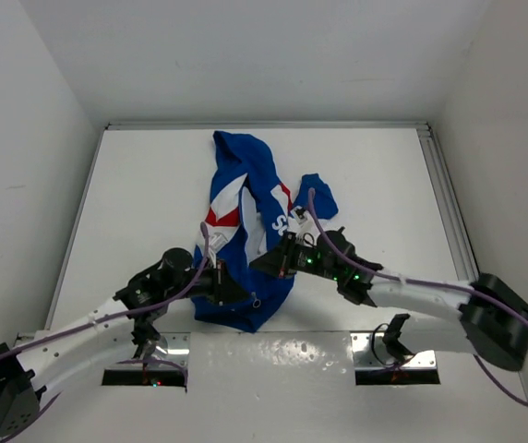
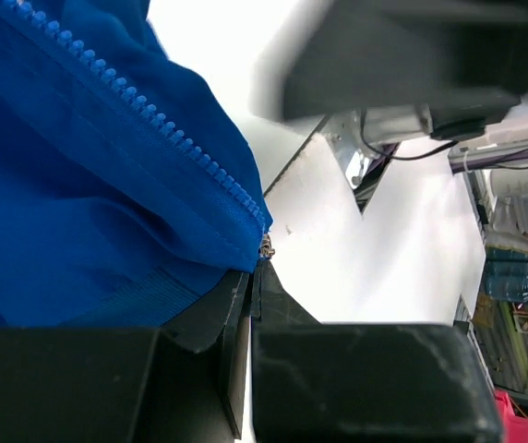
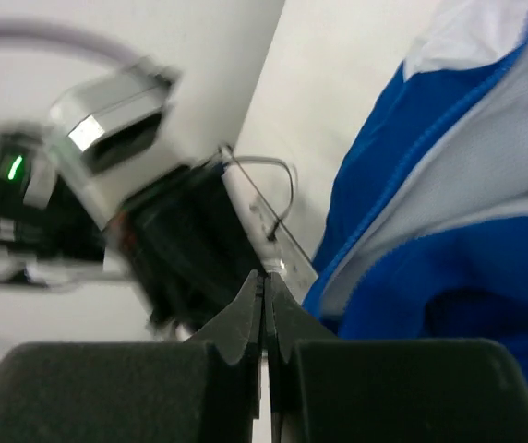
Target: Zip up the jacket
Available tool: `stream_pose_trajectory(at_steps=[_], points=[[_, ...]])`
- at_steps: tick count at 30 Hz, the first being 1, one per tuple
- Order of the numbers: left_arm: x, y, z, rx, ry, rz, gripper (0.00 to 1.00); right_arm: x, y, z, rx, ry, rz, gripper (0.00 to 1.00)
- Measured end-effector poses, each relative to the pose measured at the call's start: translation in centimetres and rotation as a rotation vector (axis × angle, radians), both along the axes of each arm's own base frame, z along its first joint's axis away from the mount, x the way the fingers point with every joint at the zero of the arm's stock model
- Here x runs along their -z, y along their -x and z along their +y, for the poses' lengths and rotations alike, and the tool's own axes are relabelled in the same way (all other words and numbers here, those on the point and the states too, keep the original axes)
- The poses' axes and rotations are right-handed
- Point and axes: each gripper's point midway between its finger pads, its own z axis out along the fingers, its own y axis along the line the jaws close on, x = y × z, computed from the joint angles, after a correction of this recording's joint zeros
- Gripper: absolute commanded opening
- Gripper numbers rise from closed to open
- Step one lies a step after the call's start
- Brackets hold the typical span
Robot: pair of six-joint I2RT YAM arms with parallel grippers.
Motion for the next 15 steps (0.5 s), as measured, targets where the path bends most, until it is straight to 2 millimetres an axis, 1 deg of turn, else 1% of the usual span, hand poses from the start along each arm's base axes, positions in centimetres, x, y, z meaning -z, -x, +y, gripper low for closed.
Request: stream_pose_trajectory(at_steps=[1, 4, 6, 7, 9, 12, 13, 15], points=[[0.3, 0.0, 0.0, 0.000, -0.008, 0.008, 0.00, -0.3, 1.0, -0.5, -0.030, 0.044, -0.065, 0.00], [1.0, 0.0, -0.1, 0.004, -0.034, 0.038, 0.00, -2.7, 3.9, -1.9, -0.108, 0.095, -0.283, 0.00], [1.2, 0.0, -0.4, 0.011, -0.041, 0.059, 0.00, -3.6, 5.7, -2.4, -0.166, 0.125, -0.417, 0.00], [1.0, -0.1, -0.6, 0.014, -0.038, 0.065, 0.00, -3.3, 6.6, -2.7, -0.196, 0.156, -0.467, 0.00], [0.7, -0.3, -1.1, 0.021, -0.033, 0.079, 0.00, -1.8, 8.4, -3.0, -0.268, 0.257, -0.563, 0.00], [-0.2, -0.7, -1.9, 0.027, -0.010, 0.093, 0.00, 1.0, 10.3, -3.4, -0.370, 0.456, -0.674, 0.19], [-0.4, -0.9, -2.2, 0.028, 0.000, 0.102, 0.00, 1.7, 10.7, -3.5, -0.402, 0.519, -0.715, 0.22], [-0.7, -1.2, -2.6, 0.032, 0.013, 0.123, 0.00, 2.4, 10.9, -3.7, -0.433, 0.619, -0.790, 0.28]])
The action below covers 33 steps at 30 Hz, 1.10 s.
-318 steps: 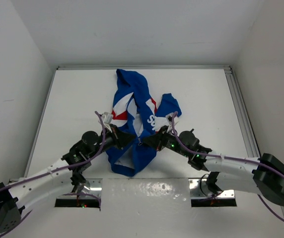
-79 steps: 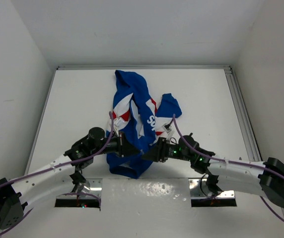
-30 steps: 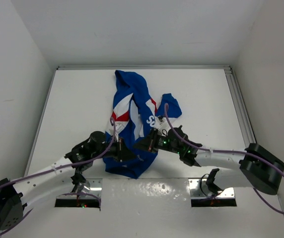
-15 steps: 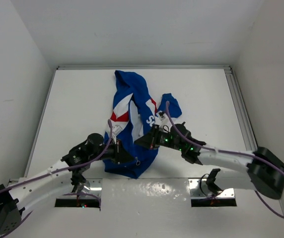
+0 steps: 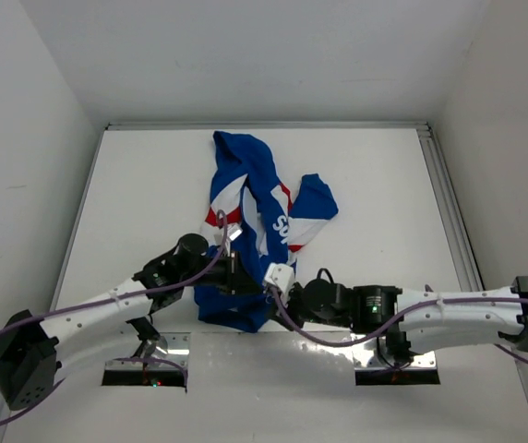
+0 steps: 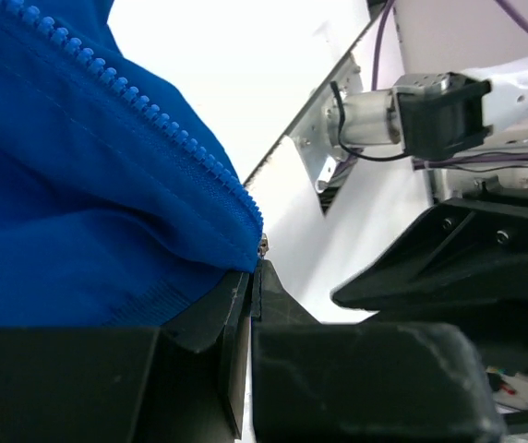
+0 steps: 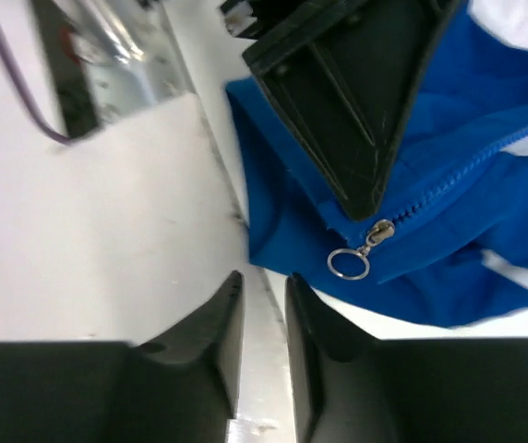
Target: Zip up the jacket
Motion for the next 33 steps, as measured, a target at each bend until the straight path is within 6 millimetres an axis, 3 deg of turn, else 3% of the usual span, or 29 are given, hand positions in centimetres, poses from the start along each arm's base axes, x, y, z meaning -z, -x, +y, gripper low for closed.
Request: stream_pose_trajectory(at_steps=[4, 7, 11, 15, 28, 33], points=[[-0.2, -0.4, -0.7, 0.000, 0.023, 0.055, 0.00, 0.1, -1.8, -0.4, 0.041, 0.131, -0.162, 0.40], [-0.6, -0.7, -1.0, -0.001, 0.043, 0.079, 0.00, -0.4, -3.2, -0.7, 0.090, 0.168, -0.225, 0.43], [-1.4, -1.2, -1.3, -0.011, 0.070, 0.087, 0.00, -0.5, -4.1, -1.3, 0.135, 0.201, -0.256, 0.42], [-2.0, -1.8, -1.4, -0.025, 0.090, 0.097, 0.00, 0.6, -4.4, -1.8, 0.159, 0.254, -0.260, 0.42], [-2.5, -1.9, -1.5, -0.021, 0.114, 0.117, 0.00, 0.9, -5.5, -2.4, 0.243, 0.293, -0.321, 0.41], [-2.6, -1.9, -1.6, -0.019, 0.119, 0.113, 0.00, 1.6, -5.7, -2.2, 0.247, 0.313, -0.326, 0.37]])
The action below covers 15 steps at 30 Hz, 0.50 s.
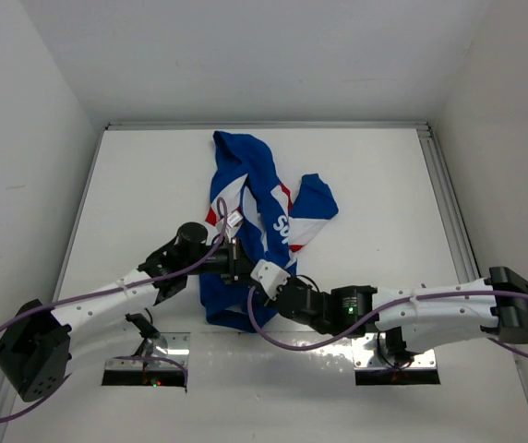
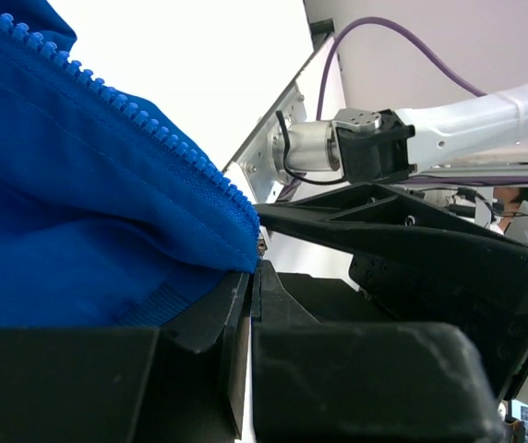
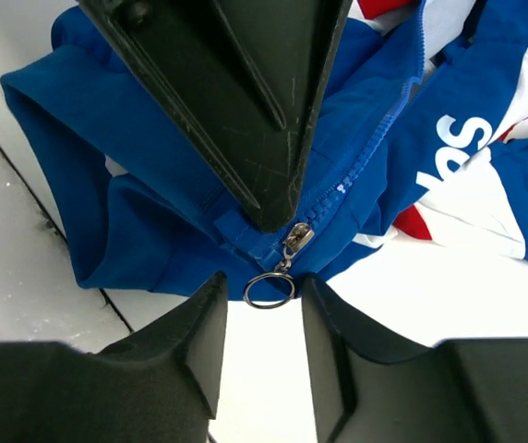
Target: Zip up the jacket
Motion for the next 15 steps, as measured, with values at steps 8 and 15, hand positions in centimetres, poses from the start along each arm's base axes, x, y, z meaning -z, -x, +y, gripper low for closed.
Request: stream_pose_trajectory(at_steps=[8, 15], points=[[0.01, 0.03, 0.01, 0.001, -0.001, 0.000, 0.00, -0.44, -0.45, 0.02, 0.025, -0.016, -0.020, 0.12], [0.29, 0.14, 0.14, 0.003, -0.012, 0.005, 0.00, -0.80, -0.52, -0.07, 0.033, -0.031, -0.023, 0.00]])
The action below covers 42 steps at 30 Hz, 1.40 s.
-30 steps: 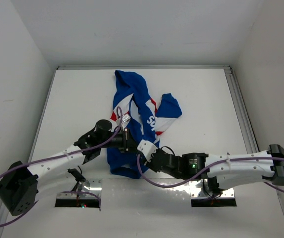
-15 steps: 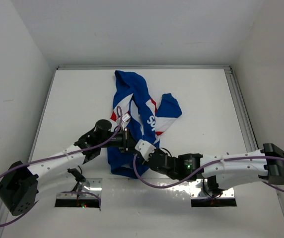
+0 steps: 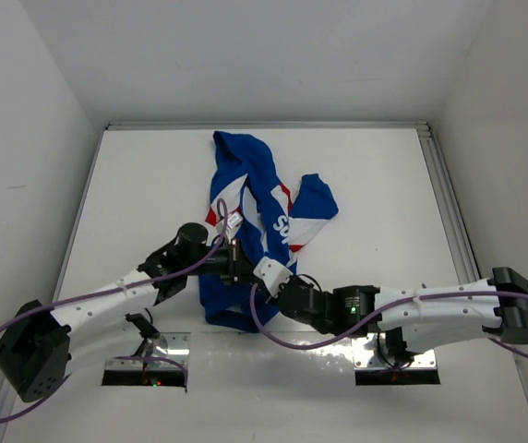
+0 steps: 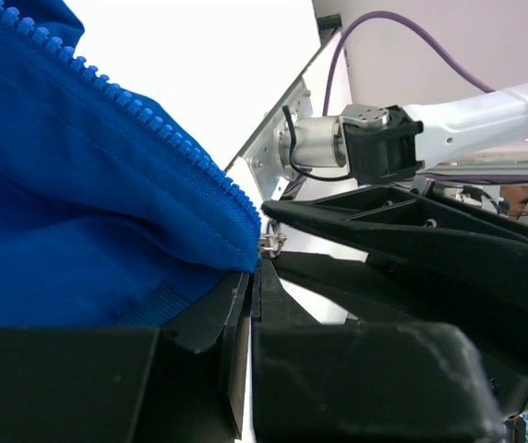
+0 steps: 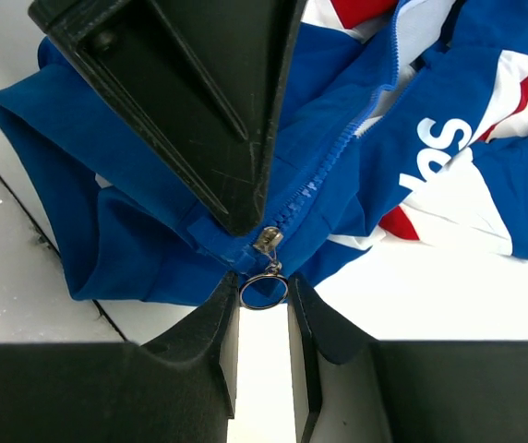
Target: Zip up the jacket
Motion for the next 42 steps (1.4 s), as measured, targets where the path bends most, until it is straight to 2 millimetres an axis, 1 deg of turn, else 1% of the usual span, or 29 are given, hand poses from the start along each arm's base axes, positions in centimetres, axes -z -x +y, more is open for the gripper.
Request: stream_pose_trajectory(at_steps=[11, 18, 24, 28, 34, 40, 42], points=[[0.3, 0.4, 0.5, 0.009, -0.026, -0.017, 0.00, -0.2, 0.5, -0.1, -0.023, -0.003, 0.022, 0.00], [1.4, 0.6, 1.3, 0.020, -0.099, -0.041, 0.00, -0.6, 1.7, 0.9, -0.098, -0.019, 0.072, 0.00], [2.3, 1.0, 2.0, 0.038, -0.141, -0.056, 0.00, -1.0, 1.6, 1.7, -0.113, -0.026, 0.061, 0.00], [2.6, 1.1, 2.4, 0.034, -0.159, -0.075, 0.00, -0.7, 1.0, 2.2, -0.094, -0.020, 0.051, 0.00], [2.9, 1.5, 2.8, 0.044, -0.177, -0.085, 0.00, 0.3, -1.3, 3.0, -0.019, -0.037, 0.055, 0.00], [3.4, 1.8, 3.2, 0.048, -0.184, -0.084, 0.00, -1.4, -4.3, 3.6, 0.080, -0.178, 0.048, 0.00], [3.5, 1.9, 3.3, 0.044, -0.188, -0.082, 0.00, -1.7, -5.0, 3.7, 0.095, -0.204, 0.055, 0.00]])
